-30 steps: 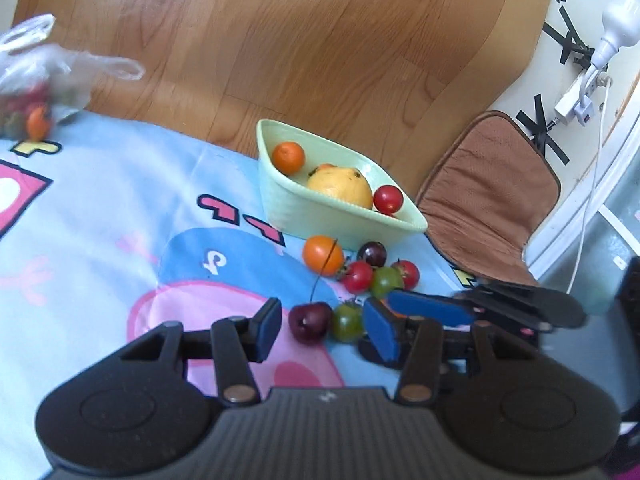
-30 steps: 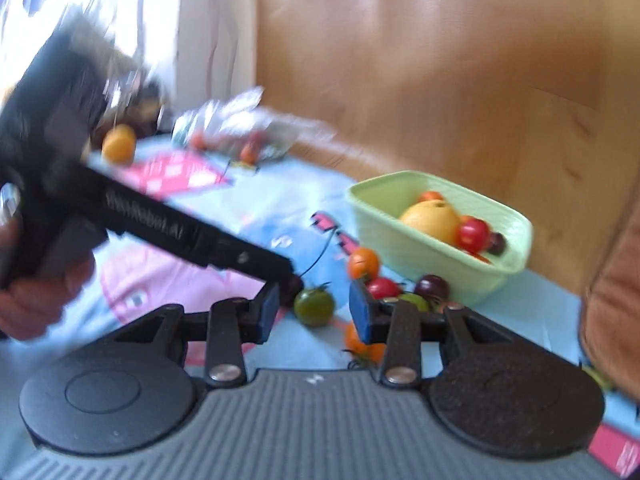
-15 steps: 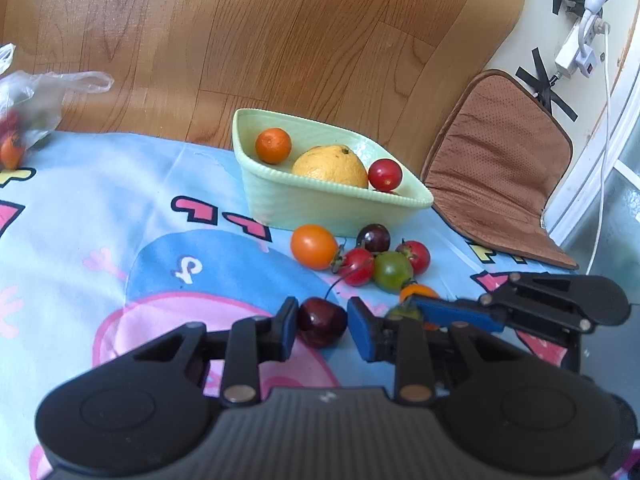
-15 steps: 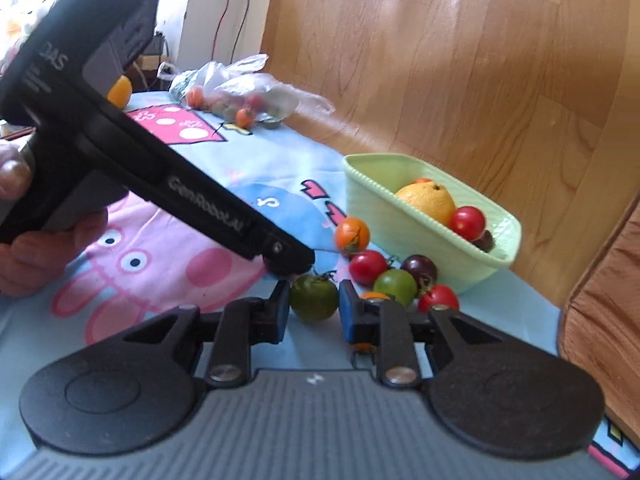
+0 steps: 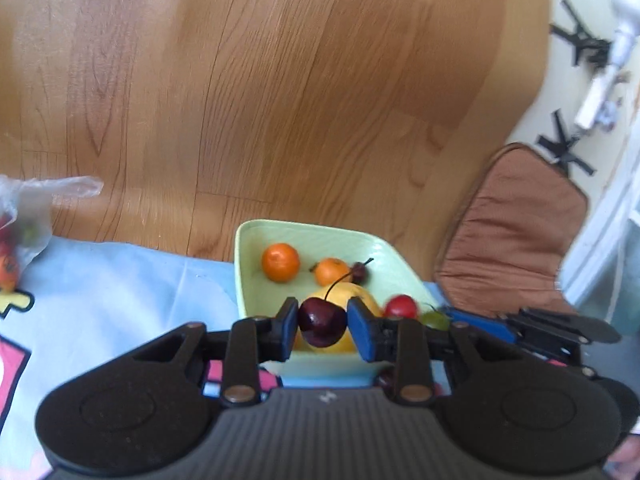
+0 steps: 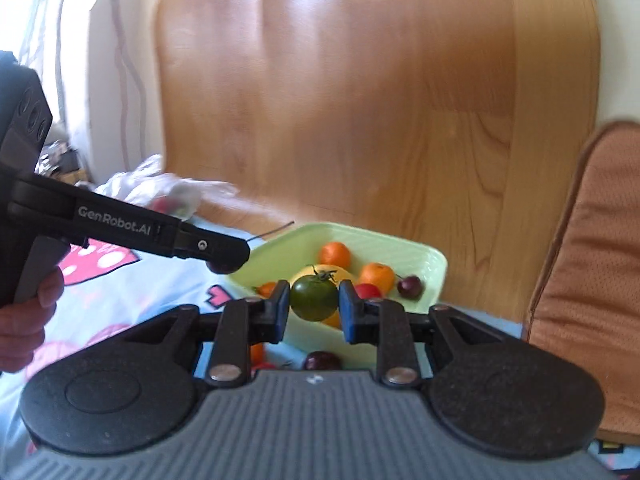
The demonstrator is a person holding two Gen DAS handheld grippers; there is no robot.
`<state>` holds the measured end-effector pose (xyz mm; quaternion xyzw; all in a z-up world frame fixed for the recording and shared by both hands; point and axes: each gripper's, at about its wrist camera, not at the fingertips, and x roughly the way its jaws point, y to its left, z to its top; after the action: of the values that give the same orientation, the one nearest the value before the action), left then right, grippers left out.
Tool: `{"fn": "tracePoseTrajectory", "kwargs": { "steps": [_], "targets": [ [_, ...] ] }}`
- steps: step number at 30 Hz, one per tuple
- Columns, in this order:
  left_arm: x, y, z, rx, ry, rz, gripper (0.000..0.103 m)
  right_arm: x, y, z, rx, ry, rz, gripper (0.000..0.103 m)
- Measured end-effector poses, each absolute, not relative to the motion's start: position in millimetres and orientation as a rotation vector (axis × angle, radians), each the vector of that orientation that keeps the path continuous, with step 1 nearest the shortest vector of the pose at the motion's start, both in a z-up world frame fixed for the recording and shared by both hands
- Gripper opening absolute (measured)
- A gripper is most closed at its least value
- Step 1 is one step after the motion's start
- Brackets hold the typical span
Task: Organize fruits
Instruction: 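Lower the cherry with the left tool while the right tool lowers the green tomato into the bowl, open both, then grasp an orange cherry tomato with the left tool while the right tool grasps a red tomato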
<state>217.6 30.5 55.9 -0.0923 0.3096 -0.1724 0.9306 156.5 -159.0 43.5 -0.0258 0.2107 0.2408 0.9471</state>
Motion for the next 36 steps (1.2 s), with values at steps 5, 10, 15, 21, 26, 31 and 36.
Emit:
{"fn": "tracePoseTrajectory", "kwargs": {
  "steps": [5,10,15,21,26,31,36],
  "targets": [
    [242.2,20.7,39.8,-0.183,0.688,-0.335,0.028,187.4,-171.5,33.9,0.076,0.526,0.501,0.029],
    [252.1,19.0,35.6,-0.169,0.678,-0.282,0.043,210.0,-177.6,31.5,0.101,0.537,0.424,0.033],
    [238.5,30.7,42.9,-0.197,0.653,-0.272,0.043,195.9,-184.1,36.7,0.107,0.490,0.397,0.035],
    [181.0,36.8,50.4,-0.208,0.610,-0.319,0.043,147.4,-204.5,39.0,0.102,0.455,0.428,0.035],
    [135.9,12.1,30.6,-0.191,0.658,-0.389,0.048,120.0,-222.1,25.4,0.110,0.511,0.434,0.035],
    [122.4,-30.2,15.8,-0.071,0.664,-0.375,0.057,120.0,-226.3,16.5,0.128,0.552,0.425,0.035],
    [124.6,-47.5,9.0,-0.028,0.673,-0.365,0.057,124.7,-219.7,14.9,0.107,0.556,0.473,0.035]
  ]
}}
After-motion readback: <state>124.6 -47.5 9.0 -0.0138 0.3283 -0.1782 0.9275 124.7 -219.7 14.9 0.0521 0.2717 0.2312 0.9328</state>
